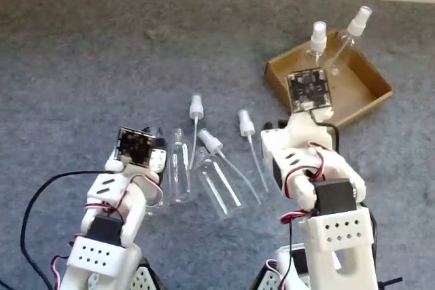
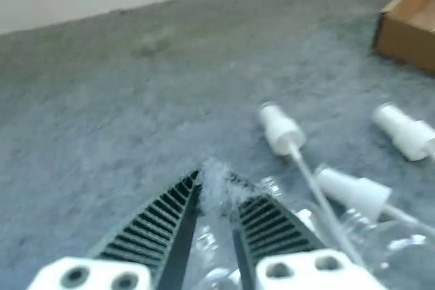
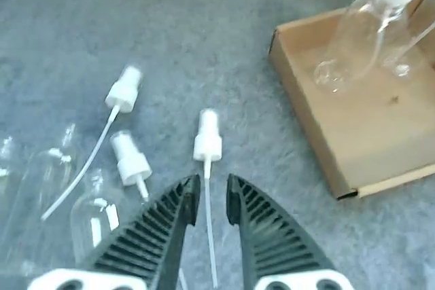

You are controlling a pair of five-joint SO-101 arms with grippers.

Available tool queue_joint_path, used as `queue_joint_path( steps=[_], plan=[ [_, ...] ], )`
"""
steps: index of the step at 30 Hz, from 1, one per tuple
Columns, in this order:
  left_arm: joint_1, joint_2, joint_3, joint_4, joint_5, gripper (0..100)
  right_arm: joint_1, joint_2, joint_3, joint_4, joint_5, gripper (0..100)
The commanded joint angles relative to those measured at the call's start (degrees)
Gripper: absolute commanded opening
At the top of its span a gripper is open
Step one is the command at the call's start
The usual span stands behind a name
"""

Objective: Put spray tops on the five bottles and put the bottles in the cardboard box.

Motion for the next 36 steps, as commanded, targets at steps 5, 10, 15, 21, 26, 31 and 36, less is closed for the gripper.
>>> queue_joint_path(
  steps=[5, 10, 15, 21, 26, 31, 36],
  plan=[
    [-8.4, -0.1, -2.5, 3.3, -0.4, 1, -5.2, 2.8, -7.3, 9.0, 0.6, 5.2],
    [-10.6, 0.0, -2.5, 3.4, -0.4, 1, -8.9, 15.1, -17.6, 16.6, 0.3, 5.3],
    [-12.4, 0.4, -5.7, 8.3, -0.3, 1, -14.7, 25.6, -24.7, 19.4, 0.3, 5.3],
    [-13.1, 0.0, -7.6, 11.9, -0.1, 1, -21.9, 35.6, -26.4, 19.1, 0.3, 5.3],
    [-13.2, 0.0, -7.5, 12.0, -0.1, 1, -24.2, 44.4, -26.7, 19.1, 0.3, 7.9],
    [-15.0, 0.2, -7.5, 11.7, -0.1, 1, -24.2, 51.4, -26.8, 19.1, 0.2, 20.1],
    [-15.3, 0.3, -7.5, 11.7, -0.1, 1, -26.3, 53.0, -27.8, 19.0, 0.2, 24.2]
  ],
)
